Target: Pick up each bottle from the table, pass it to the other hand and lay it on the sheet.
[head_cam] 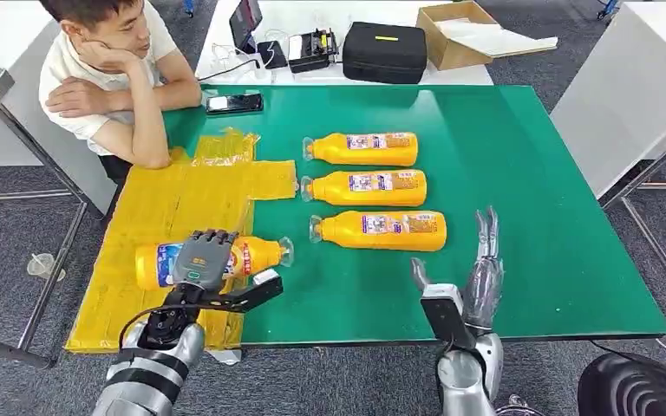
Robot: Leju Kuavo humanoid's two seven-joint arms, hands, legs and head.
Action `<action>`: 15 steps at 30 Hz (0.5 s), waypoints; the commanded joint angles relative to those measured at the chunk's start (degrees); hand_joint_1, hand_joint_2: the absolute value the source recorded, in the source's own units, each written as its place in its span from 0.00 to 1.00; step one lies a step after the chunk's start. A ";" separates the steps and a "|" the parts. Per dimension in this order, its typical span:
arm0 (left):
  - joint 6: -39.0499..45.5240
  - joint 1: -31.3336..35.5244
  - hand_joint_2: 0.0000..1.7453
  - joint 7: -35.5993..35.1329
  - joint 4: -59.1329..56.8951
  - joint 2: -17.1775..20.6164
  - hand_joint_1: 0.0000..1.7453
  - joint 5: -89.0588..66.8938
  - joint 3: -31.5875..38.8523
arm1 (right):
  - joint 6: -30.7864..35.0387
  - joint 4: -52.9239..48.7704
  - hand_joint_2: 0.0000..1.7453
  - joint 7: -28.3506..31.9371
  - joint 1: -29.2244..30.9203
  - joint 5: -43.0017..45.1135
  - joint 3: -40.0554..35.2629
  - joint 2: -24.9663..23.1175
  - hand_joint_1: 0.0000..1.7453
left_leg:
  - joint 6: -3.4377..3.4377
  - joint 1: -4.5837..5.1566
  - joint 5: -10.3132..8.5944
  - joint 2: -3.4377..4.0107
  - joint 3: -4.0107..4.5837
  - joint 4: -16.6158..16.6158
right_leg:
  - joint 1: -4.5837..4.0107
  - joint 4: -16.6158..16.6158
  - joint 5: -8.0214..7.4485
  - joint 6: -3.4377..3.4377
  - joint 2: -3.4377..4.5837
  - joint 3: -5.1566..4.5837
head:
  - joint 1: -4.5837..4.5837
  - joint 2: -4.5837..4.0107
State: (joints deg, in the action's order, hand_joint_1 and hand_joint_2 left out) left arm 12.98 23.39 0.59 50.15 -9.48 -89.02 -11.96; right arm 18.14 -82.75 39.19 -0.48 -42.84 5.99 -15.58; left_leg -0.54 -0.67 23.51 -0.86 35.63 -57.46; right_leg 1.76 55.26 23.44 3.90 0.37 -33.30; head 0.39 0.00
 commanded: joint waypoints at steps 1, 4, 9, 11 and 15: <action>-3.75 7.14 1.00 4.63 -18.30 2.78 0.44 5.90 3.06 | -0.34 9.90 1.00 0.81 4.42 2.73 -1.89 2.06 0.00 | 0.02 -0.08 0.12 0.19 -0.39 0.05 | -0.14 -0.09 0.07 -0.30 0.06 0.38 | 0.00 0.00; -3.76 7.67 1.00 5.72 -19.59 2.83 0.01 8.26 5.05 | 0.09 10.66 1.00 0.81 4.88 3.54 -3.06 2.66 0.00 | 0.00 -0.06 0.08 0.17 -0.30 0.05 | -0.11 -0.10 0.00 -0.21 0.10 0.32 | 0.00 0.00; -7.25 8.23 1.00 8.53 -21.03 2.98 0.00 13.99 9.63 | -0.40 13.26 1.00 0.81 5.76 2.55 -3.74 3.83 0.00 | 0.00 -0.04 0.04 0.18 -0.43 0.08 | -0.09 -0.09 -0.02 -0.26 0.11 0.44 | -0.02 0.00; -10.14 9.33 1.00 13.23 -22.73 3.97 0.00 17.08 9.69 | 3.59 19.73 1.00 -2.36 8.70 -7.51 -7.75 7.40 0.00 | -0.01 -0.04 0.01 0.24 -0.47 0.10 | -0.09 -0.12 -0.06 -0.23 0.19 0.45 | -0.02 0.00; -11.17 11.33 1.00 20.42 -23.76 4.17 0.00 22.88 8.39 | 9.53 26.72 1.00 -4.13 13.64 -15.73 -12.76 12.35 0.00 | -0.01 -0.08 0.00 0.46 -0.60 0.14 | -0.14 -0.20 -0.15 -0.33 0.35 0.54 | -0.02 0.00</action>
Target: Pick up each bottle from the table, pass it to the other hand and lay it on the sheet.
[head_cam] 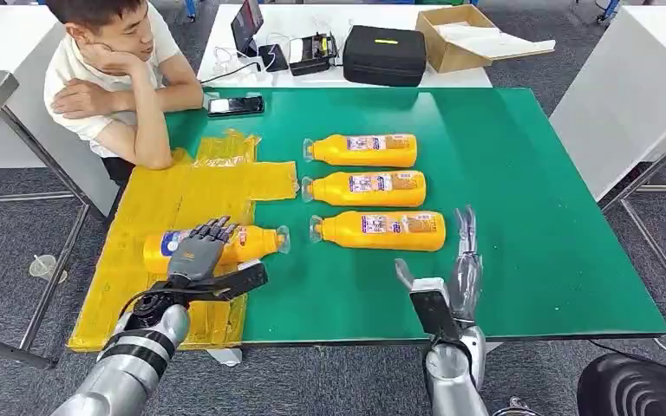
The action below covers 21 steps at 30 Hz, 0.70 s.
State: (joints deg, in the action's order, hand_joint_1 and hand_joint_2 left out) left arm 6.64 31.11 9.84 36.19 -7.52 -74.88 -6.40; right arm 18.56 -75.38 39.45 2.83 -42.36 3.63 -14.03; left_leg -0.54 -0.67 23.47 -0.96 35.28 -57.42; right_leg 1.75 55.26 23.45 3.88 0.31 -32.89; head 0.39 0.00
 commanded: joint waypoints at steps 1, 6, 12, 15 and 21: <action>-5.35 3.91 1.00 11.92 -9.45 1.85 0.00 9.87 2.79 | 9.52 19.86 1.00 -4.98 10.91 -17.53 -11.16 11.61 0.00 | -0.02 -0.02 -0.01 0.25 -0.17 0.05 | -0.04 -0.10 -0.08 -0.11 0.19 0.11 | 0.00 0.00; -6.42 3.66 1.00 13.34 -5.52 1.52 0.00 13.33 -2.82 | 9.30 23.96 1.00 -8.73 13.68 -20.90 -14.32 14.42 0.00 | -0.13 -0.03 -0.13 -0.09 -0.10 -0.01 | -0.07 -0.08 -0.05 -0.17 -0.25 0.16 | -0.02 0.00; -5.98 -4.14 1.00 14.32 10.73 -1.24 0.00 21.08 -10.77 | 9.39 30.01 1.00 -14.29 17.63 -25.02 -16.29 17.66 0.00 | -0.14 0.02 -0.16 -0.15 0.01 -0.04 | -0.03 -0.04 -0.05 -0.15 -0.33 0.09 | -0.02 0.00; -6.88 -8.07 1.00 11.48 18.58 -1.11 0.00 24.30 -15.46 | 8.44 29.95 1.00 -12.96 17.57 -23.04 -15.10 18.40 0.00 | -0.18 0.05 -0.09 -0.21 0.02 -0.07 | -0.01 -0.07 0.02 -0.14 -0.41 0.12 | 0.00 0.00; -6.89 -12.26 1.00 12.89 26.88 -1.39 0.00 29.11 -18.00 | 7.12 29.70 1.00 -16.21 16.69 -25.51 -15.03 20.24 0.00 | -0.12 0.03 -0.10 -0.16 0.31 -0.11 | -0.01 0.00 -0.01 -0.09 -0.30 -0.18 | -0.02 0.00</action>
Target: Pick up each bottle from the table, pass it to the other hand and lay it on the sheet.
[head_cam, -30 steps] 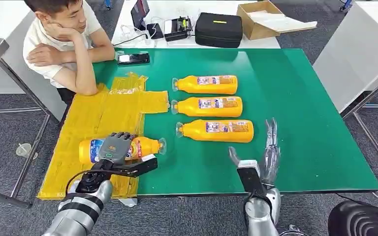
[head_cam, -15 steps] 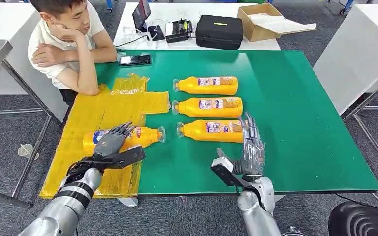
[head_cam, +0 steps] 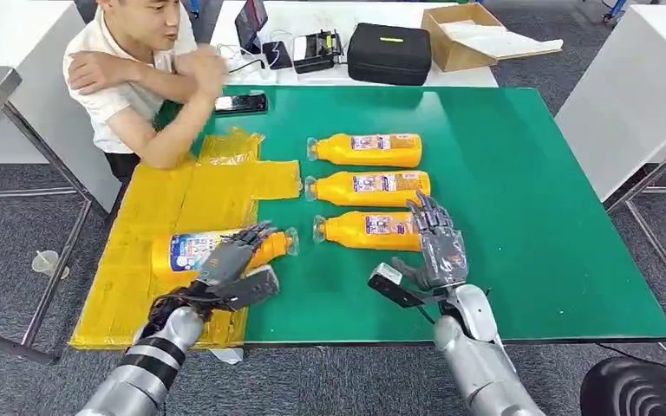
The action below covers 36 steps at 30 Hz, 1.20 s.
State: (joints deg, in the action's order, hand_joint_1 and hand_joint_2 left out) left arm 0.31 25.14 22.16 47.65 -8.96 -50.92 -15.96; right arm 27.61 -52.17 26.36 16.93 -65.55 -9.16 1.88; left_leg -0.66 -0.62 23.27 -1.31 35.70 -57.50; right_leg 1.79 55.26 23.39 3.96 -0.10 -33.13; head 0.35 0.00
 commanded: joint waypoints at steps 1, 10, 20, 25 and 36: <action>-1.04 -7.17 1.00 -0.70 17.86 0.36 0.00 5.39 -9.80 | -1.85 6.86 1.00 -3.63 2.42 -2.76 -1.94 4.89 0.00 | -0.01 -0.03 0.18 0.26 -0.15 -0.05 | -0.08 0.00 0.09 -0.24 0.12 0.11 | 0.04 0.00; 1.08 -9.30 1.00 -0.73 25.65 1.39 0.00 5.27 -13.40 | -4.14 10.33 1.00 -6.77 3.53 -5.14 -1.73 7.67 0.00 | -0.03 -0.01 0.11 0.19 0.05 -0.02 | -0.05 0.00 0.04 -0.15 0.07 -0.09 | 0.04 0.00; 3.00 -9.74 1.00 -1.97 25.89 -0.90 0.00 6.88 -11.25 | -9.30 20.15 1.00 -7.49 8.84 -5.05 -1.84 8.22 0.00 | -0.01 -0.02 0.20 0.39 -0.12 -0.05 | -0.09 0.01 0.08 -0.30 0.22 0.04 | 0.02 0.00; 2.95 -9.24 1.00 -0.81 24.23 -1.47 0.00 7.22 -10.61 | -14.65 25.54 1.00 -6.97 10.68 -4.37 -3.17 8.57 0.00 | -0.02 -0.03 0.12 0.24 -0.09 -0.02 | -0.11 -0.03 0.05 -0.23 0.08 0.03 | 0.04 0.00; 3.41 -7.40 1.00 0.67 21.31 -1.60 0.00 7.83 -10.44 | -24.77 31.17 1.00 -3.94 11.98 -0.85 -5.87 12.32 1.00 | -0.05 -0.05 0.09 0.14 -0.49 0.01 | -0.09 -0.13 0.00 -0.15 -0.02 0.12 | 0.02 0.00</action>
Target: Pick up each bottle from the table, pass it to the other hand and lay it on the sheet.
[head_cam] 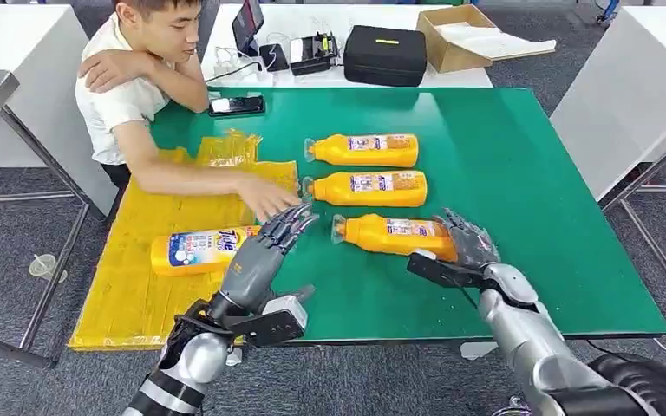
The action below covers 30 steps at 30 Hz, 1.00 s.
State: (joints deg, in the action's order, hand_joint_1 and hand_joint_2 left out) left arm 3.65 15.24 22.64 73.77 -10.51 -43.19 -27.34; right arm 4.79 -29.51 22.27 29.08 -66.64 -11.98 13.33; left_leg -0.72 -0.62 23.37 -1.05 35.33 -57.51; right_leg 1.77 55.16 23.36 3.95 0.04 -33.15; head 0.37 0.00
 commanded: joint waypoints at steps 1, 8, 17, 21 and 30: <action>0.06 2.61 1.00 0.40 -4.91 -0.03 0.00 0.27 0.82 | -3.45 7.97 1.00 2.26 -0.46 2.92 -1.80 0.82 1.00 | 0.03 -0.07 -0.04 -0.20 -0.17 0.05 | -0.10 -0.09 0.02 -0.19 -0.23 0.10 | 0.02 0.00; -3.99 2.56 1.00 1.26 -4.57 -3.52 0.00 12.24 5.38 | -7.42 2.10 1.00 15.92 -7.21 18.20 2.18 2.05 1.00 | 0.00 -0.13 -0.01 -0.40 -0.36 0.05 | -0.17 -0.19 0.09 -0.21 -0.41 0.58 | 0.00 0.00; -16.52 -0.45 1.00 -7.71 -13.28 -9.40 0.00 55.75 12.39 | -10.82 -24.66 1.00 17.73 -13.55 38.57 4.94 -9.61 1.00 | 0.06 -0.08 0.10 0.21 -0.30 0.07 | -0.12 -0.08 -0.02 -0.19 0.24 0.48 | -0.02 0.00; -18.59 0.15 1.00 -5.04 -19.58 -9.12 0.00 56.13 8.88 | -12.98 -30.26 1.00 17.70 -14.09 36.75 0.83 -13.48 1.00 | 0.07 -0.04 0.12 0.53 -0.15 0.10 | -0.10 0.02 -0.06 -0.25 0.45 0.22 | 0.05 0.00; -23.23 0.32 1.00 -7.26 -19.09 -9.03 0.00 62.83 8.01 | -8.77 -31.30 1.00 17.73 -14.32 35.51 -6.95 -18.44 1.00 | 0.05 -0.05 0.08 0.29 0.16 -0.01 | -0.08 0.10 0.07 -0.19 0.20 0.02 | 0.05 0.00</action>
State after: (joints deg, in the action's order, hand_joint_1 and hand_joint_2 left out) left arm -15.45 14.77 16.59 60.61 -18.16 13.59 -18.27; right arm -6.67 -57.28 39.82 14.31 -31.28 -10.99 0.64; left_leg -0.66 -0.65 23.31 -1.02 35.70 -57.48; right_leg 1.76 55.27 23.36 3.95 0.07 -33.27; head 0.42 0.00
